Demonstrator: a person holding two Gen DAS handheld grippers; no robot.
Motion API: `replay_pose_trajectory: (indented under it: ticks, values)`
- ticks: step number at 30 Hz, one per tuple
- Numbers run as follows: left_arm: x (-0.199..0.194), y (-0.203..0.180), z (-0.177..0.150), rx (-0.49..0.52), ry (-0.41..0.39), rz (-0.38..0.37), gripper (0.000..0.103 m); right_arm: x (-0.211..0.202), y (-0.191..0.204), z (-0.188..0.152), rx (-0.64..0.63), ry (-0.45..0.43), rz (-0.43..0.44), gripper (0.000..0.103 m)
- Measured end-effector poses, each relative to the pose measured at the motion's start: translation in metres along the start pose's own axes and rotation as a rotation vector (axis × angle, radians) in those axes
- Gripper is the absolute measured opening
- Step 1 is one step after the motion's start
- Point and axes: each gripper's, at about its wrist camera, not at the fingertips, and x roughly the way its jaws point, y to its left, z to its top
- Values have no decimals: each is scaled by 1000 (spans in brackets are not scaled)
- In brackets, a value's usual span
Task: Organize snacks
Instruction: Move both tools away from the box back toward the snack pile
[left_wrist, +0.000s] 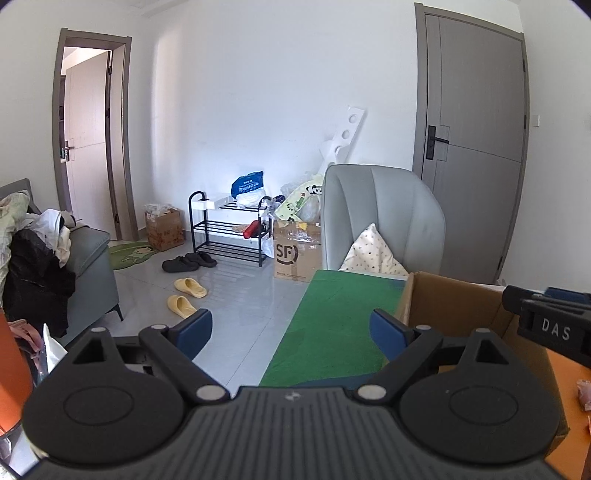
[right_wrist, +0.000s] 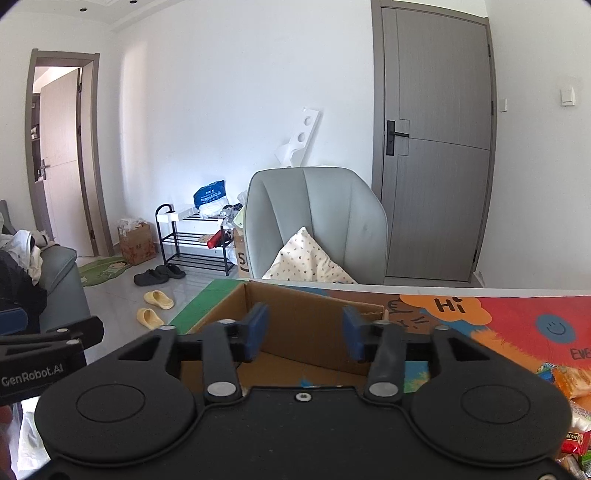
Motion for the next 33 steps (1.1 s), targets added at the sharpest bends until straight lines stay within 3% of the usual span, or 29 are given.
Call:
replay_pose_trajectory:
  ticks: [6, 16, 27, 33]
  values:
    - [-4, -10, 1, 18, -4, -5, 92, -14, -16, 0, 34, -9, 2, 71]
    - [-19, -38, -5, 50, -6, -62, 92, -39, -46, -14, 55, -11, -62, 96]
    - [-44, -85, -19, 114, -61, -119, 92, -64, -91, -33, 112, 8, -212, 103]
    - [-51, -114, -30, 138, -21, -193, 92, -83, -125, -49, 143, 17, -297, 103]
